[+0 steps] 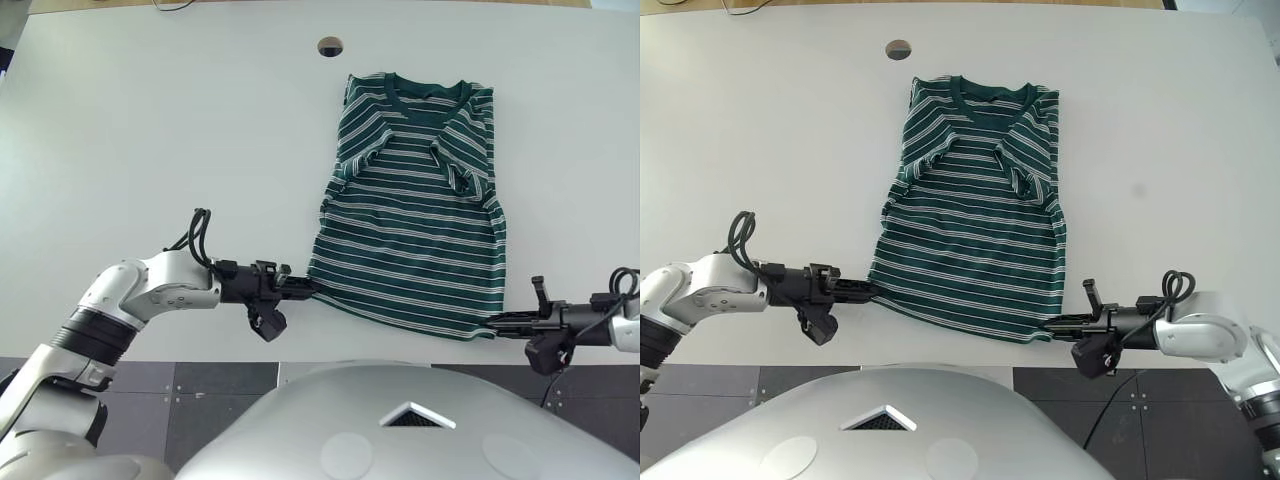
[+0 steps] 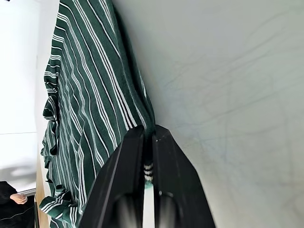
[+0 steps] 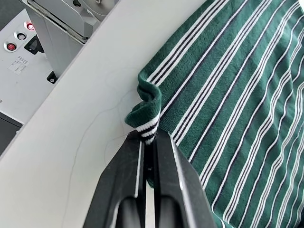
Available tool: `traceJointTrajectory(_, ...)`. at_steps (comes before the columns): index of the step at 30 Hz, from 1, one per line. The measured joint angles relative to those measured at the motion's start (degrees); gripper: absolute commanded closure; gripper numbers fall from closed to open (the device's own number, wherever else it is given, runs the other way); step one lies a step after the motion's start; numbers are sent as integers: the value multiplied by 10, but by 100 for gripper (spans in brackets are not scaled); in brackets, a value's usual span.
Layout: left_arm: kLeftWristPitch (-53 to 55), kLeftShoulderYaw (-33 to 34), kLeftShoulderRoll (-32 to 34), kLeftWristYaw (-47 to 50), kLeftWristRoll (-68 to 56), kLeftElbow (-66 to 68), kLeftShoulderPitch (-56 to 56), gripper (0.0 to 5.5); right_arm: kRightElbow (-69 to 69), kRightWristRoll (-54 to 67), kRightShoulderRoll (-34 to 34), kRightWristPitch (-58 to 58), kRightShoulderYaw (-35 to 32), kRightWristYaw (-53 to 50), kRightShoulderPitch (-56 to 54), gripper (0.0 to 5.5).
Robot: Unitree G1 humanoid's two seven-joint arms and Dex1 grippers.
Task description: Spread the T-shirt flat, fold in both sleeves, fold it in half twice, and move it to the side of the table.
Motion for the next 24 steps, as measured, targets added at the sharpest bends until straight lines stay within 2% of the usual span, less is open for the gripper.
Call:
traceJointTrajectory(4, 7, -8, 0, -12, -18, -5, 3, 536, -7, 22, -4, 24, 9, 1, 5, 538)
traceJointTrajectory(7, 57, -23, 7, -59, -102, -32, 33, 536, -46, 84, -16, 86, 21, 24, 33, 538)
traceJointTrajectory(12, 350, -35, 70, -239, -380, -146, 83, 536, -137, 277, -64, 240, 3, 94, 72, 538)
traceJointTrajectory(15, 547, 13, 124, -315, -540, -221, 78, 536, -167, 404, -89, 330, -51, 148, 61, 538)
traceJointTrajectory(17, 623, 51, 154, -342, -602, -258, 75, 536, -176, 453, -91, 371, -78, 182, 63, 538)
traceJointTrajectory(24, 666, 107, 189, -426, -685, -342, 172, 536, -184, 501, -54, 436, -120, 242, 62, 538)
